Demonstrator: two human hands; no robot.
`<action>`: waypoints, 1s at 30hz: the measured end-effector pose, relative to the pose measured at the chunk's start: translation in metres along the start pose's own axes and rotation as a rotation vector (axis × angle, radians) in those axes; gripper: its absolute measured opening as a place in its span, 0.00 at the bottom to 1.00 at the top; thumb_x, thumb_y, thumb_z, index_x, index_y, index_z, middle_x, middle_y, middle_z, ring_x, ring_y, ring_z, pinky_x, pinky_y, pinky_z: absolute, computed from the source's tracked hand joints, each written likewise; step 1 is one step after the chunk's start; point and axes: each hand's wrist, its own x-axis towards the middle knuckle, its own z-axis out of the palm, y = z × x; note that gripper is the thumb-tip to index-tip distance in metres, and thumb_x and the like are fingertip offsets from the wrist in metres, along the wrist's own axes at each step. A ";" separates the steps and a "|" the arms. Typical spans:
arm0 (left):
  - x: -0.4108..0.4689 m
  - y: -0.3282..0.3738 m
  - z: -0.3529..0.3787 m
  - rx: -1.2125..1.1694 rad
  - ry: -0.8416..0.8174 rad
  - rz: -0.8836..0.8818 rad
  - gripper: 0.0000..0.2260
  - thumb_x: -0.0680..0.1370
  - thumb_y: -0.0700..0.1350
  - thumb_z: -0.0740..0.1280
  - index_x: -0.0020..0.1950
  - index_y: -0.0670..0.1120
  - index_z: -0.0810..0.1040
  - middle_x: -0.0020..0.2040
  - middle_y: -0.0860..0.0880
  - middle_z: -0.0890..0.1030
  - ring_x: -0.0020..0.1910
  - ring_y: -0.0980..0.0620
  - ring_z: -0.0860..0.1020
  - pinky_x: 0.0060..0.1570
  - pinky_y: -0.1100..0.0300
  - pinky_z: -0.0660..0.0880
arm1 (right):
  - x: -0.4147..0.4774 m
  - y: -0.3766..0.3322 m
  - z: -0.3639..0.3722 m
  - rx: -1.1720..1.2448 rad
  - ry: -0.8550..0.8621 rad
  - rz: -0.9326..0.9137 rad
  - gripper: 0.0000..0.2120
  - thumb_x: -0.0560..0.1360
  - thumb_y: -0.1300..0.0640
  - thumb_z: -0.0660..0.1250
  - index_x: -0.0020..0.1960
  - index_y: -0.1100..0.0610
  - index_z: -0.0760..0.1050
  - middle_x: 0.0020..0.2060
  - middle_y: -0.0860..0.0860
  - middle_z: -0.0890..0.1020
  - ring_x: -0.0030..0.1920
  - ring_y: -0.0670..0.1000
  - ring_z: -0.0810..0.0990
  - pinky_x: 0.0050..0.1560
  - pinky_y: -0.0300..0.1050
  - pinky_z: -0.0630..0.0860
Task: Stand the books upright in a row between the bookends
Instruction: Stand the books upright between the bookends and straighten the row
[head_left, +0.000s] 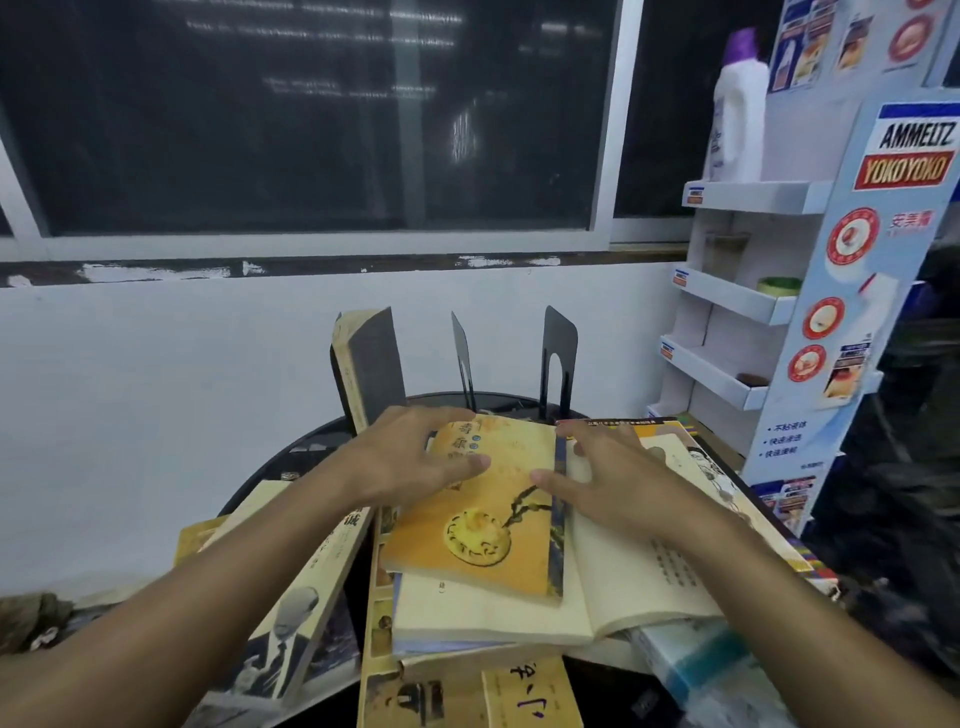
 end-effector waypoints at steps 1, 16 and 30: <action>0.000 -0.001 0.002 0.020 -0.025 -0.031 0.38 0.70 0.75 0.64 0.76 0.60 0.67 0.68 0.56 0.77 0.67 0.52 0.76 0.64 0.50 0.77 | 0.000 -0.002 0.002 -0.010 -0.017 -0.004 0.33 0.77 0.32 0.62 0.77 0.45 0.62 0.70 0.48 0.71 0.75 0.52 0.59 0.65 0.56 0.62; -0.010 -0.006 0.019 0.042 -0.006 -0.097 0.38 0.72 0.69 0.69 0.78 0.58 0.65 0.74 0.49 0.68 0.73 0.49 0.67 0.71 0.49 0.68 | 0.017 -0.016 0.010 0.283 -0.012 -0.004 0.39 0.74 0.43 0.74 0.79 0.52 0.62 0.69 0.52 0.69 0.67 0.52 0.74 0.61 0.44 0.74; -0.012 -0.006 0.006 -0.305 0.257 -0.014 0.43 0.65 0.67 0.74 0.78 0.62 0.64 0.72 0.56 0.65 0.70 0.53 0.69 0.66 0.49 0.76 | 0.030 -0.037 -0.040 0.716 0.132 -0.114 0.42 0.71 0.59 0.79 0.78 0.46 0.60 0.58 0.52 0.81 0.50 0.52 0.86 0.47 0.54 0.85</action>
